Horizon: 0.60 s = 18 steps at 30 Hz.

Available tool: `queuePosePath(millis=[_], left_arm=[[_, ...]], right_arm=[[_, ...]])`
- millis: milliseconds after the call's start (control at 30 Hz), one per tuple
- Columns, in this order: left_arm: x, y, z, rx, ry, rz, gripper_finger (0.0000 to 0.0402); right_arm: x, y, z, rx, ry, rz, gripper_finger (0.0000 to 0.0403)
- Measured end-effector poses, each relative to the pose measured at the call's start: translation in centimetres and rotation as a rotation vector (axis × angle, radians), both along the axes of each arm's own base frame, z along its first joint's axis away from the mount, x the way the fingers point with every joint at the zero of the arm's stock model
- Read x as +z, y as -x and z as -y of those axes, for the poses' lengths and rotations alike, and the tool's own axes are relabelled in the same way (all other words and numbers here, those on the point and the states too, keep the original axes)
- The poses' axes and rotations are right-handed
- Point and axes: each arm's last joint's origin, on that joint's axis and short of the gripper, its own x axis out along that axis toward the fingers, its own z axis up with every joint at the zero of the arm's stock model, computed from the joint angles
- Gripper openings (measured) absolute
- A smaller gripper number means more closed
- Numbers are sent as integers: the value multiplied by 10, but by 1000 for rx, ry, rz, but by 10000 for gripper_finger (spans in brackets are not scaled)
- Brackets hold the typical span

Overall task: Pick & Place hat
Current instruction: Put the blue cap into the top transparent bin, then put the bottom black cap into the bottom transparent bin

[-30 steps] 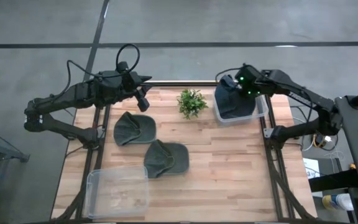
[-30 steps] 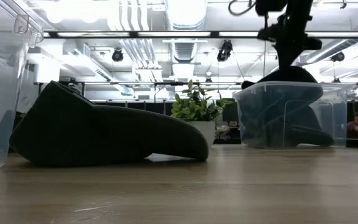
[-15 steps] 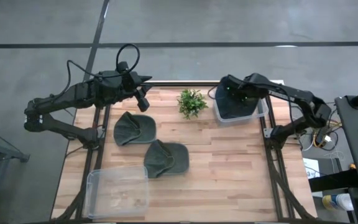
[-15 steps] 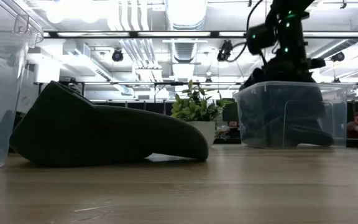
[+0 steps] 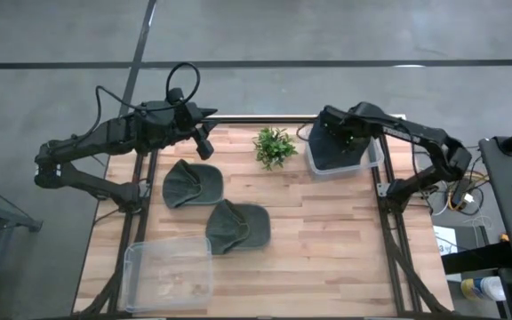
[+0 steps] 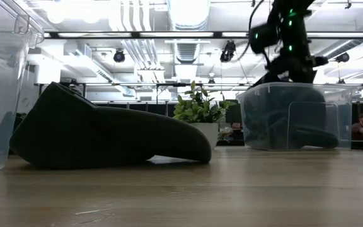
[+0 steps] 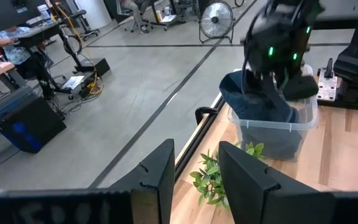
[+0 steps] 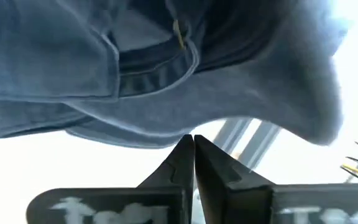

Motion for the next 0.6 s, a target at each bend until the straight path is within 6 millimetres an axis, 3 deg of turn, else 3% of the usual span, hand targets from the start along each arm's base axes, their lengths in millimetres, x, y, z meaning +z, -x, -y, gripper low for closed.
queuePosePath(millis=[367,600], left_arm=[[0,0,0,-1,-4,-3,119],[0,0,0,-13,-42,-31,119]], right_arm=[[92,7,-14,-45,226,350,8],[132,-2,-35,12,335,623,8]])
